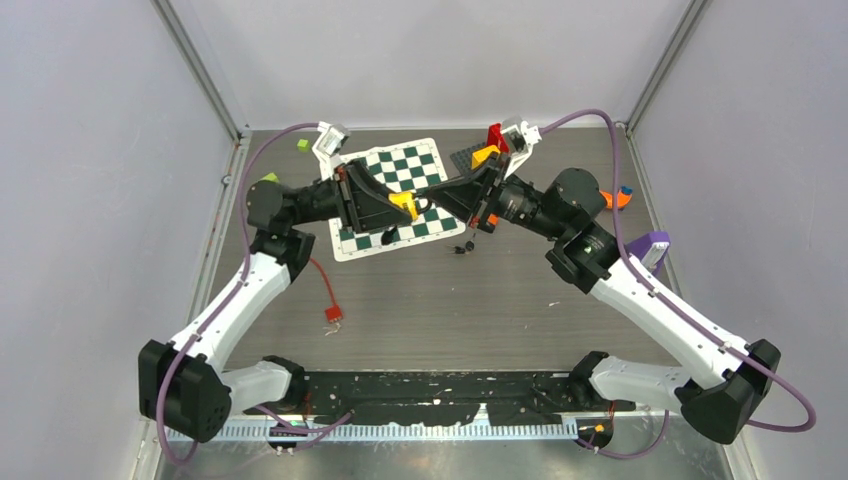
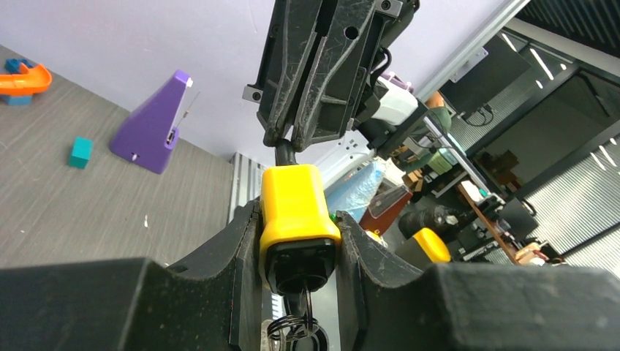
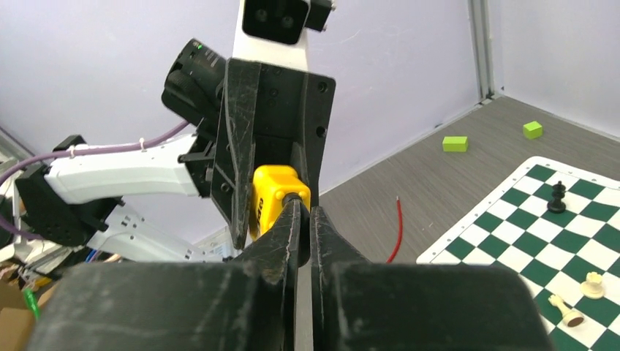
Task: Lock with the key
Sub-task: Lock the lock.
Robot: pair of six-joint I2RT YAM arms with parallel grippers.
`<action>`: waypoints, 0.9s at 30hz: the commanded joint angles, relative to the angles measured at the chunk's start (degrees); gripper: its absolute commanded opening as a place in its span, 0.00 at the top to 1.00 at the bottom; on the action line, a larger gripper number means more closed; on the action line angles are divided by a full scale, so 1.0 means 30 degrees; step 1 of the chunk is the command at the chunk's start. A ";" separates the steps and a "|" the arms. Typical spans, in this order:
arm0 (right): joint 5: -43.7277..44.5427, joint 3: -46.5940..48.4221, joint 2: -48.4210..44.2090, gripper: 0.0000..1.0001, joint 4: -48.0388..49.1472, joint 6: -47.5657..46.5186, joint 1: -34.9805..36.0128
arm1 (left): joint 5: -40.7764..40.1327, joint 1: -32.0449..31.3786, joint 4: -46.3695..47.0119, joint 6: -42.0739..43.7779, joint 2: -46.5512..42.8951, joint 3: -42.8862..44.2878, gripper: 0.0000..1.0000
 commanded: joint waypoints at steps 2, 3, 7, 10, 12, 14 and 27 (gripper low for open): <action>-0.0873 -0.0122 0.1692 0.95 0.0486 0.0964 0.1734 | -0.2044 -0.2178 -0.0905 0.2539 -0.0317 0.0784 1.00; -0.0980 -0.0339 0.1718 0.95 0.0721 0.1373 0.1751 | -0.2312 -0.2226 -0.1170 0.2819 -0.0332 0.0840 1.00; -0.1066 -0.0493 0.1937 0.95 0.1171 0.1680 0.1999 | -0.2748 -0.2304 -0.2308 0.3639 -0.0219 0.1175 1.00; -0.0605 -0.0400 0.1650 0.95 0.0427 0.1399 0.1936 | -0.2783 -0.2276 -0.2380 0.3708 -0.0293 0.1135 1.00; -0.0200 -0.0116 0.1377 0.95 -0.0288 0.1166 0.1654 | -0.2888 -0.2260 -0.2617 0.3898 -0.0533 0.1007 1.00; 0.0100 0.0058 0.1050 0.93 -0.0751 0.1357 0.1150 | -0.3140 -0.2204 -0.3342 0.4461 -0.0832 0.0919 1.00; -0.1606 -0.0648 -0.1133 0.21 0.0474 0.3141 -0.0975 | -0.2568 -0.1781 -1.1458 1.0711 -0.1982 0.1755 1.00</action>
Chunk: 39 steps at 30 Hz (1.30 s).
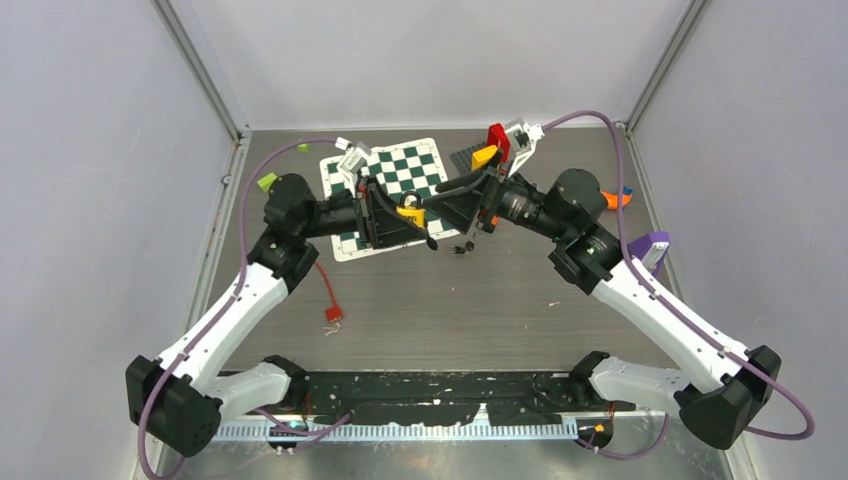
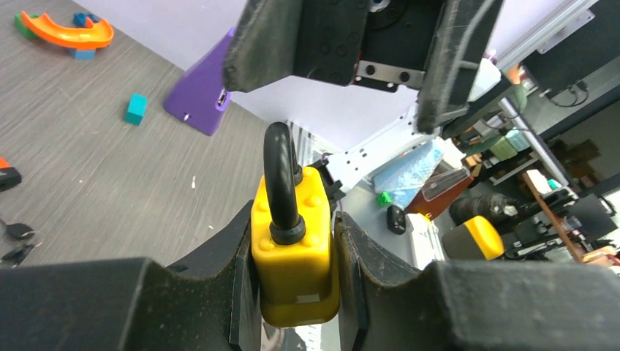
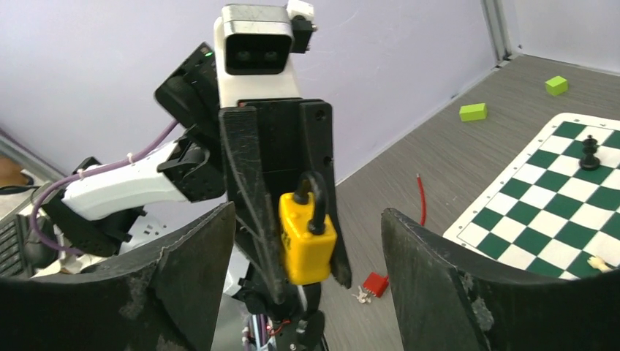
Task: Lock with the key
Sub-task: Lock the lock.
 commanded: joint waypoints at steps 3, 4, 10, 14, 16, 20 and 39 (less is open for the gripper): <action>-0.3013 -0.0595 -0.0314 0.20 0.2025 0.1203 -0.0148 | 0.0603 0.0102 -0.2015 0.2374 -0.0408 0.1668 1.00; -0.3257 -0.0607 -0.0220 0.20 0.2097 0.1347 -0.0148 | 0.0718 0.0102 -0.1968 0.2260 -0.0408 0.1764 1.00; -0.3803 -0.0162 0.0884 0.23 0.2624 0.1947 -0.0148 | 0.1263 0.0102 -0.1470 0.1592 -0.0708 0.1893 1.00; -0.3926 -0.0215 0.1612 0.29 0.4127 0.3086 -0.0128 | 0.1511 0.0102 -0.1176 0.1219 -0.0671 0.1866 1.00; -0.3665 -0.0181 0.1929 0.40 0.4875 0.3809 -0.0120 | 0.1618 0.0102 -0.0900 0.0964 -0.0629 0.1842 1.00; -0.3121 -0.0475 0.2298 0.48 0.6852 0.5001 -0.0120 | 0.1608 0.0102 -0.0483 0.0508 -0.0459 0.1873 1.00; -0.4296 0.0494 0.3496 0.93 0.6571 0.4877 -0.0003 | 0.1121 0.0102 -0.0511 -0.0430 0.0338 0.2428 0.80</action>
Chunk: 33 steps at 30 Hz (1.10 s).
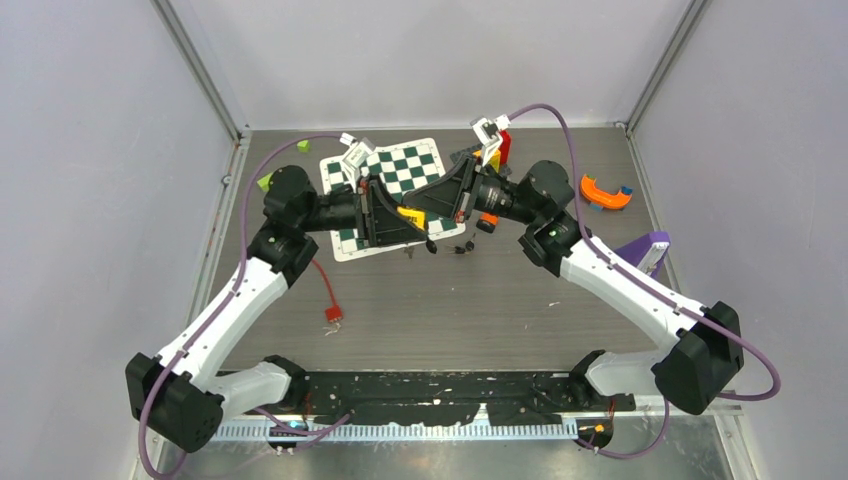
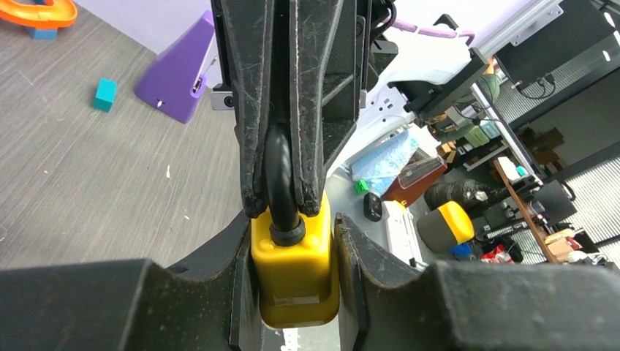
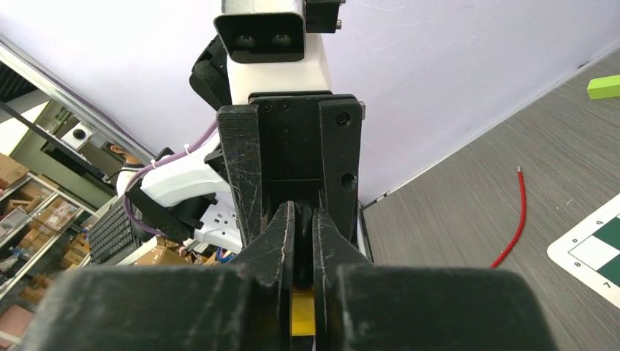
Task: Lock with the key
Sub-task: Lock the lock.
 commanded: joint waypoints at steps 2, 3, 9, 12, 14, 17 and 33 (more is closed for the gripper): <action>-0.0008 0.0752 -0.0175 0.95 0.0561 -0.0086 0.0137 | -0.0287 0.0037 0.1260 -0.0263 -0.0117 0.1039 0.65; 0.0192 0.0750 -0.0233 0.95 0.0561 -0.0052 0.0122 | -0.0349 0.0043 0.1326 -0.0250 -0.0119 0.0971 0.59; 0.1964 0.0549 -0.1371 0.95 0.0655 -0.0315 0.0088 | -0.0720 0.0307 0.1629 0.0164 -0.0703 0.0252 0.51; 0.2769 0.0523 -0.1728 0.95 0.0834 -0.0396 0.0028 | -0.0731 0.0572 0.1659 0.0213 -0.0982 -0.0198 0.49; 0.3095 0.0454 -0.1888 0.95 0.1118 -0.0319 -0.0008 | -0.0720 0.0676 0.1618 0.0221 -0.1159 -0.0520 0.48; 0.3290 0.0494 -0.1944 0.95 0.1277 -0.0342 -0.0053 | -0.0659 0.0718 0.1617 0.0220 -0.1285 -0.0912 0.48; 0.4421 -0.0113 -0.2262 0.95 0.1405 -0.1215 -0.0037 | -0.0804 0.0804 -0.0335 0.1722 -0.1769 -0.0930 1.00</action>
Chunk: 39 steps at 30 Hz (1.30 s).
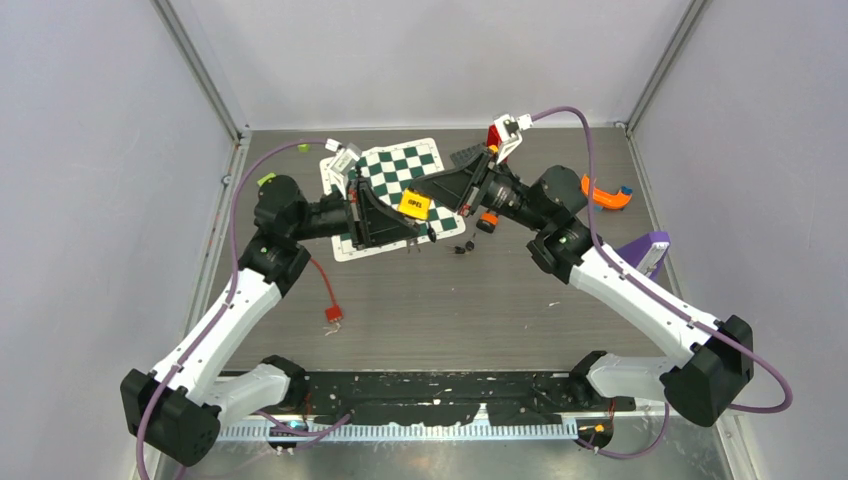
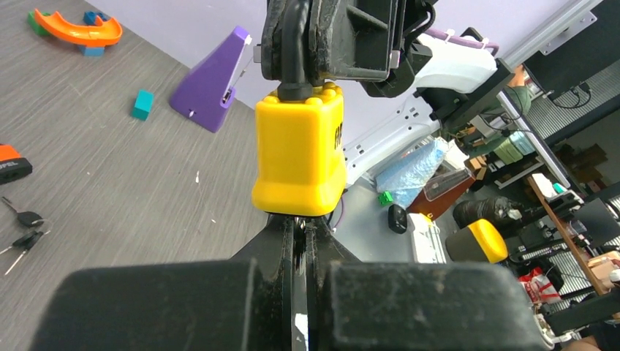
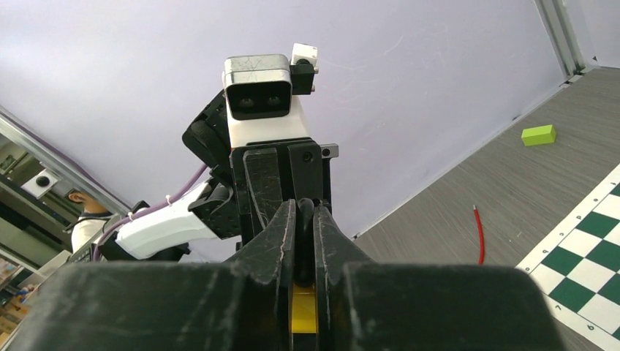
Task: Lock with the key
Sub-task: Lock the lock.
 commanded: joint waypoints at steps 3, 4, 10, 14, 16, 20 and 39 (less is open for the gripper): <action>0.1631 -0.0006 -0.1412 0.95 0.1383 -0.0764 0.0003 | -0.0052 0.0121 -0.1778 0.1711 -0.0530 0.0362 1.00; 0.1902 -0.0043 -0.1507 0.95 0.1328 -0.0918 0.0004 | -0.0061 0.0121 -0.2199 0.2011 -0.0571 0.0430 1.00; 0.2472 -0.0126 -0.2006 0.95 0.1091 -0.1409 0.0005 | 0.0637 0.0121 -0.5712 0.4461 -0.0436 0.1124 1.00; 0.2607 -0.0227 -0.2138 0.95 0.1119 -0.1431 -0.0010 | 0.1675 0.0121 -0.5603 0.4838 -0.0730 0.1101 1.00; 0.2826 -0.0339 -0.2277 0.95 0.1156 -0.1447 -0.0044 | 0.2000 0.0121 -0.5558 0.5071 -0.0942 0.0978 1.00; 0.3116 -0.0569 -0.2585 0.95 0.1607 -0.1225 -0.0025 | 0.1769 0.0121 -0.5781 0.5198 -0.1012 0.0742 1.00; 0.7101 -0.0096 -0.3332 0.95 -0.1742 -0.2831 -0.0311 | -0.0801 0.0121 -1.0206 0.8007 -0.0024 0.1057 1.00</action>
